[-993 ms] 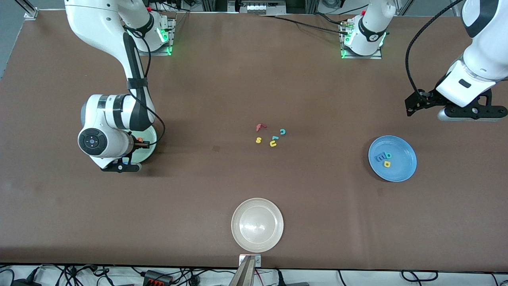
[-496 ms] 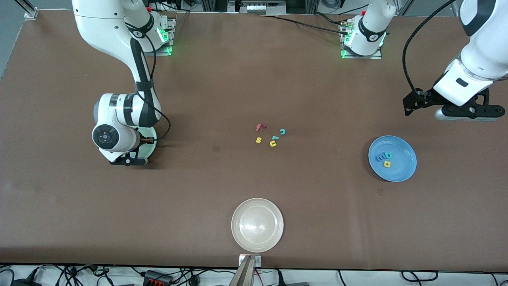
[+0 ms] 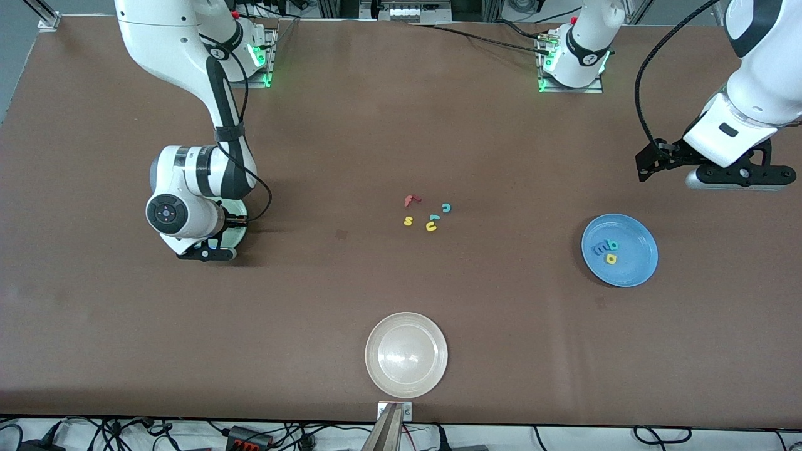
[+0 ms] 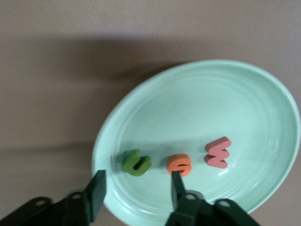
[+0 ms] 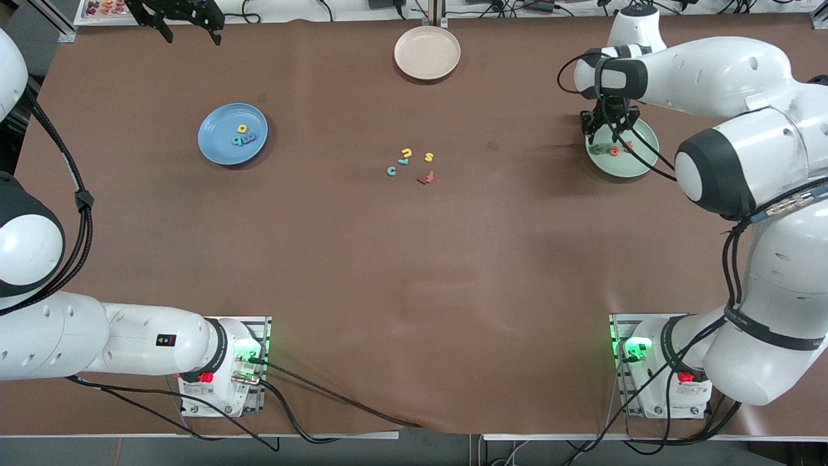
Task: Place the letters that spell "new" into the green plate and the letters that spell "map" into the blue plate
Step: 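Release the green 'u' onto the green plate and lift the right gripper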
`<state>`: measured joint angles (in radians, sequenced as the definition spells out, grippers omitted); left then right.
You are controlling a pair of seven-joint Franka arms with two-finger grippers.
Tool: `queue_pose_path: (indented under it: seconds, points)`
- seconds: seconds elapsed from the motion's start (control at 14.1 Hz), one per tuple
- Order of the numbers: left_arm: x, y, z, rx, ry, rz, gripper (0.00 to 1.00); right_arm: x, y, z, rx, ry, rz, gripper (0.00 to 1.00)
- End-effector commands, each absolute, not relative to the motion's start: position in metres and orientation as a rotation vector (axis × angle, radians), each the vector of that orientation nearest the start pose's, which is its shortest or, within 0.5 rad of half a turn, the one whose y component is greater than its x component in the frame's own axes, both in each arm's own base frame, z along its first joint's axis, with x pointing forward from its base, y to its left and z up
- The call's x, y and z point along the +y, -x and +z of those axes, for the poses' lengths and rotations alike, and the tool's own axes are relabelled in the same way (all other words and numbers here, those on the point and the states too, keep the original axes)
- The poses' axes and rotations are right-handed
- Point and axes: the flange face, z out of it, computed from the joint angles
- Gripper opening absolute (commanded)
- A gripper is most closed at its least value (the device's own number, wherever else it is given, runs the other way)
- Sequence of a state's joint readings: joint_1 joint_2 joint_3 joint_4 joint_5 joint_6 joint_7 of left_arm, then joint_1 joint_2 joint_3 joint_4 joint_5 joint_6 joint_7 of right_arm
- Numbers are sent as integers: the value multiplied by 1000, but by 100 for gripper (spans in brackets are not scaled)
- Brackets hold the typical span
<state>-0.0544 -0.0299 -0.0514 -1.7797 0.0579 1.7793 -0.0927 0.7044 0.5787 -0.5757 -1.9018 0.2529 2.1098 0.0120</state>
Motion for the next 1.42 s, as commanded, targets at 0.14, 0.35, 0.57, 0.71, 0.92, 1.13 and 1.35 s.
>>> queue_pose_path:
  seconds: [0.14, 0.35, 0.57, 0.71, 0.92, 1.13, 1.35]
  points:
    - [-56, -555, 567, 48, 3102, -34, 100, 77, -619, 328, 108, 3171, 340, 100]
    - [-56, -555, 567, 48, 3102, -34, 100, 68, -641, 388, 129, 3171, 268, 100]
    - [-56, -554, 566, 48, 3102, -32, 100, 82, -652, 417, 164, 3173, 174, 100]
    - [-56, -554, 566, 48, 3102, -32, 100, 87, -654, 437, 268, 3134, 116, 100]
    - [-57, -554, 566, 51, 3102, -32, 100, 61, -654, 494, 252, 3131, -4, 100]
    - [-56, -554, 566, 48, 3102, -23, 100, 14, -636, 554, 234, 3173, -129, 100]
    - [-57, -553, 566, 48, 3102, -20, 100, -33, -625, 571, 284, 3161, -122, 100]
